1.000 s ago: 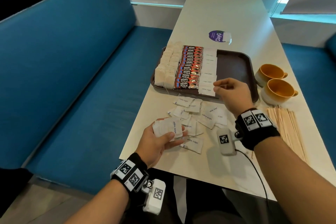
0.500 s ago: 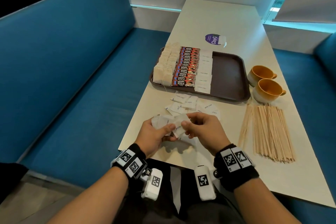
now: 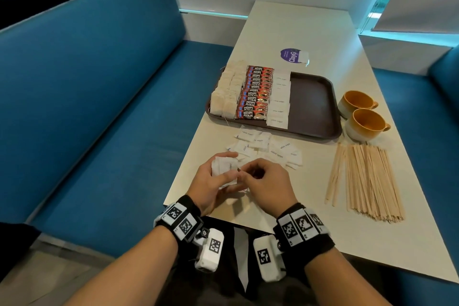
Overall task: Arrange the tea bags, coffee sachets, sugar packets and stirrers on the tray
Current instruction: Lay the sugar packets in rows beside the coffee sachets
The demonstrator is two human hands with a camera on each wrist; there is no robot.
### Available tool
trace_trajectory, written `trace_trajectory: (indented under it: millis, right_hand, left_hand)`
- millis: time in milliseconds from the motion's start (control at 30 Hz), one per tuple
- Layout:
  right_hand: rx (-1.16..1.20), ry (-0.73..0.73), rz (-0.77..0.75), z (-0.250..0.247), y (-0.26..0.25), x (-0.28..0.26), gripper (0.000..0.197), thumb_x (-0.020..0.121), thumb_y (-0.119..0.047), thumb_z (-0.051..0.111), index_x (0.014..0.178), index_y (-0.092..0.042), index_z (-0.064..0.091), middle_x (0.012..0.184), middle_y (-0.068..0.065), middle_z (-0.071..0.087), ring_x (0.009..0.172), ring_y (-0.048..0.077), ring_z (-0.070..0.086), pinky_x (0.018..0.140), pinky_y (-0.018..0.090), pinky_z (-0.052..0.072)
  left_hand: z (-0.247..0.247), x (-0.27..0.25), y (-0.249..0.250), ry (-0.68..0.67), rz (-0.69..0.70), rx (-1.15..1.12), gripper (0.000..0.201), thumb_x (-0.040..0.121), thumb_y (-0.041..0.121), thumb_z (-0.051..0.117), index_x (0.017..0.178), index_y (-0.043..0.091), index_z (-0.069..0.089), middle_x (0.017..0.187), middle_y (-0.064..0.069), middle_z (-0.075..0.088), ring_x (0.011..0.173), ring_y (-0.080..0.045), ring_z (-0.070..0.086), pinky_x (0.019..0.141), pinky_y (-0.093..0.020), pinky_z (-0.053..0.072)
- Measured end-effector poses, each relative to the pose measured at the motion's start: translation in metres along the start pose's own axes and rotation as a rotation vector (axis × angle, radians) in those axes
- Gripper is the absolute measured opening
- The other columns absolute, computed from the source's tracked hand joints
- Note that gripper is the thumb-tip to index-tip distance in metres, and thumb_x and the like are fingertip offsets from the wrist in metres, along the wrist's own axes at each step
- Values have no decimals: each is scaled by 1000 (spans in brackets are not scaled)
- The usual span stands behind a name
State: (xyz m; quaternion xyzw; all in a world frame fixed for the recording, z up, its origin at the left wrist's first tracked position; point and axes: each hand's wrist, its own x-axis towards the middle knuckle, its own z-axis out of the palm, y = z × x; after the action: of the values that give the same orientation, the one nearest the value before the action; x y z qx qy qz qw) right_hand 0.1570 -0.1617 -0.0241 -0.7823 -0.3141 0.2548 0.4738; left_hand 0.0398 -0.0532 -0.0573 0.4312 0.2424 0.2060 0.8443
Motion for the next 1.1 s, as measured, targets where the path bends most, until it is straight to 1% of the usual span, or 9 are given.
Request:
trace_trajectory:
  millis: [133,233,433,600,700,767,867,1000,1100]
  right_hand:
    - [-22,-91,1,-4,0,0,30,86,-1,61,97,-23,78,90,-10,75,88,1,68,80,13,52]
    - [130,-87,16,-12,1,3,33,85,7,59,91,-20,78,86,-2,77,85,9,72,75,24,56]
    - [207,67,-50,-32,7,11,26,84,-2,73,94,-26,75,96,-4,73,78,12,65,76,34,60]
    - [296,-142,54,-31,7,13,45,82,-9,83,121,-25,67,94,11,72,77,22,71,68,36,62]
    - [236,-135,91,-29,7,15,24,84,-10,82,106,-14,75,80,13,72,65,20,64,62,30,57]
    - [215,-149,111,-29,8,17,11,85,-12,81,95,-12,79,83,13,76,64,24,63,65,37,58]
    - [240,-152,157,-34,11,22,9,85,-13,80,94,-10,79,86,12,77,67,27,67,72,44,60]
    - [292,-109,158,-48,12,34,9,87,-4,77,95,-7,79,88,10,78,74,25,71,74,36,63]
    - [333,-50,142,-70,4,58,13,86,2,75,94,-9,78,89,11,77,78,26,74,80,35,62]
  left_hand:
    - [-1,1,-2,0,14,-15,58,79,-13,75,131,6,56,125,-39,58,104,-41,68,82,-50,62]
    - [0,1,-2,50,4,2,52,81,-20,71,122,10,63,129,-35,57,105,-42,69,77,-46,64]
    - [0,3,-3,56,4,-55,45,84,-25,62,113,9,66,140,-20,57,116,-46,65,68,-41,65]
    - [1,1,-1,60,20,-19,44,83,-23,65,115,7,65,133,-24,61,109,-45,69,69,-41,65]
    - [2,0,-1,65,18,-7,45,82,-23,66,115,8,66,128,-28,61,105,-46,70,69,-41,65]
    - [2,0,-1,58,21,-8,46,83,-24,64,119,5,62,127,-30,61,107,-48,69,70,-42,65]
    - [1,0,1,56,23,18,47,88,-24,58,124,5,58,128,-29,60,107,-48,69,73,-43,65]
    - [-2,0,1,46,14,26,63,76,-16,52,136,4,49,117,-30,64,103,-52,68,81,-47,62]
    - [-3,2,1,54,10,4,66,79,-14,50,141,8,44,123,-35,62,111,-54,64,88,-48,59]
